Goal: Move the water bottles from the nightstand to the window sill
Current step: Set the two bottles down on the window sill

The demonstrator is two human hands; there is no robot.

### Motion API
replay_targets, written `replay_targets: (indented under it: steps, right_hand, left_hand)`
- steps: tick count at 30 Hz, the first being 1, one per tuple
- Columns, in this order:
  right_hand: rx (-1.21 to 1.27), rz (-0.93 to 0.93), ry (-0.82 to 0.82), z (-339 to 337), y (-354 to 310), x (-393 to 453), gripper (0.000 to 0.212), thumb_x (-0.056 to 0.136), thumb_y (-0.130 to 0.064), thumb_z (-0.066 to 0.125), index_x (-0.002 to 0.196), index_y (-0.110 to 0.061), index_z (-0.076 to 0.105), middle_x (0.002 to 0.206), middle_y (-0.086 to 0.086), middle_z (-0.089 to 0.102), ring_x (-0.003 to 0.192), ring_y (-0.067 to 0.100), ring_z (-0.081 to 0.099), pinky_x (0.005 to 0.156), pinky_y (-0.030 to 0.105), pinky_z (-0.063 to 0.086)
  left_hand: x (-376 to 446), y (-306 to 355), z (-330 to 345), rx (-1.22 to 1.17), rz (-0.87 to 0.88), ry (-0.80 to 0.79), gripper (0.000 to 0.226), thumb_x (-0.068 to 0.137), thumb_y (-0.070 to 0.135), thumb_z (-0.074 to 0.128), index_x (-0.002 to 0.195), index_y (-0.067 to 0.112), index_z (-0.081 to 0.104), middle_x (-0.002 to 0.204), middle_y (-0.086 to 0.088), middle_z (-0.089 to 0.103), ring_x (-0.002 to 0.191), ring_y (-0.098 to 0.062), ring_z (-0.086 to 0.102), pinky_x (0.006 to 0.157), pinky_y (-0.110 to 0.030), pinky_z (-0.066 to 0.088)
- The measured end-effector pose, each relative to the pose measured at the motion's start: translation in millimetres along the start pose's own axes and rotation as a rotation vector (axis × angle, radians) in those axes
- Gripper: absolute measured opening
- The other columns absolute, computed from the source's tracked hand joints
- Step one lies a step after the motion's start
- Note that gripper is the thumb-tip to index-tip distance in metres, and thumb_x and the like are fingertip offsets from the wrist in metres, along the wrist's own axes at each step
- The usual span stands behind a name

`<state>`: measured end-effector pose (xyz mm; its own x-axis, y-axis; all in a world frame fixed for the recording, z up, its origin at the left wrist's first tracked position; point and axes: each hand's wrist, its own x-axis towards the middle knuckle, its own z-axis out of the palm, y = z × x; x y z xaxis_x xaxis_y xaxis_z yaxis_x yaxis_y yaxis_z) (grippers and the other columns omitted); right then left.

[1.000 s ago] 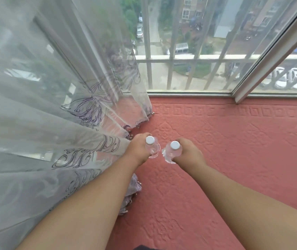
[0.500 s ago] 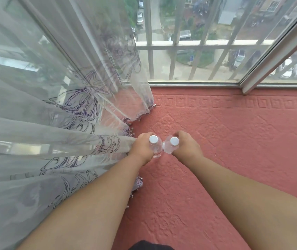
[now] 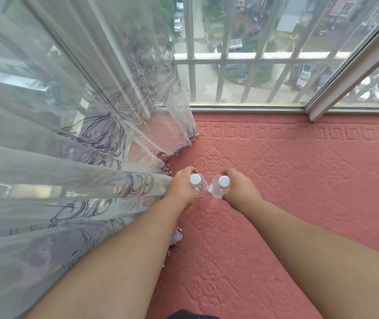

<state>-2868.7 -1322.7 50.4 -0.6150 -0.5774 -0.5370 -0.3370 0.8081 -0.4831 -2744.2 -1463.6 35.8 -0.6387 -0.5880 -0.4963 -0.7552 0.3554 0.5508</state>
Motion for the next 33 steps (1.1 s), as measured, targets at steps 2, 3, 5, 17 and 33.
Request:
replay_targets:
  steps: [2, 3, 5, 17, 33]
  right_hand:
    - [-0.021, 0.006, -0.013, -1.0, -1.0, -0.9, 0.048, 0.077, -0.024, 0.067, 0.118, -0.039, 0.048, 0.123, -0.008, 0.056, 0.104, 0.023, 0.058, 0.085, 0.044, 0.052]
    - [-0.041, 0.020, -0.027, -2.3, -1.4, -1.9, 0.053, 0.075, -0.025, 0.069, 0.121, -0.040, 0.047, 0.128, -0.007, 0.052, 0.105, 0.023, 0.059, 0.087, 0.045, 0.051]
    - [-0.080, 0.058, -0.066, -6.9, -2.8, -5.0, 0.073, 0.070, -0.025, 0.078, 0.131, -0.042, 0.042, 0.137, -0.007, 0.043, 0.112, 0.024, 0.057, 0.091, 0.044, 0.049]
    - [-0.100, -0.021, 0.086, -70.7, -36.0, -100.4, 0.062, 0.085, -0.047, 0.055, 0.143, -0.032, 0.042, 0.149, -0.008, 0.039, 0.129, 0.025, 0.048, 0.100, 0.044, 0.041]
    - [-0.210, -0.148, 0.328, -144.6, -61.0, -309.9, 0.073, 0.087, -0.068, 0.048, 0.149, -0.032, 0.035, 0.155, -0.007, 0.037, 0.138, 0.022, 0.040, 0.108, 0.044, 0.035]
  left_hand:
    - [-3.4, 1.8, -2.0, -0.017, -0.025, -0.007, 0.058, 0.080, 0.011, 0.071, 0.130, 0.033, 0.052, 0.129, -0.001, 0.053, 0.106, -0.019, 0.057, 0.090, -0.027, 0.044]
    - [-6.1, 3.5, -3.9, -0.029, -0.044, -0.013, 0.065, 0.079, 0.007, 0.069, 0.135, 0.033, 0.050, 0.133, -0.002, 0.053, 0.110, -0.021, 0.057, 0.091, -0.028, 0.045]
    - [-13.8, 7.6, -9.9, -0.053, -0.071, -0.005, 0.083, 0.076, -0.002, 0.067, 0.147, 0.031, 0.041, 0.143, -0.003, 0.048, 0.122, -0.023, 0.054, 0.098, -0.032, 0.047]
    - [-123.7, 64.8, -55.8, -0.109, -0.029, 0.036, 0.081, 0.085, 0.026, 0.069, 0.156, 0.023, 0.030, 0.156, -0.007, 0.037, 0.137, -0.024, 0.043, 0.113, -0.041, 0.037]
    - [-319.0, 122.2, -131.6, 0.162, 0.189, 0.176, 0.068, 0.089, 0.071, 0.045, 0.147, 0.035, 0.042, 0.152, 0.008, 0.043, 0.139, -0.018, 0.041, 0.111, -0.049, 0.037]
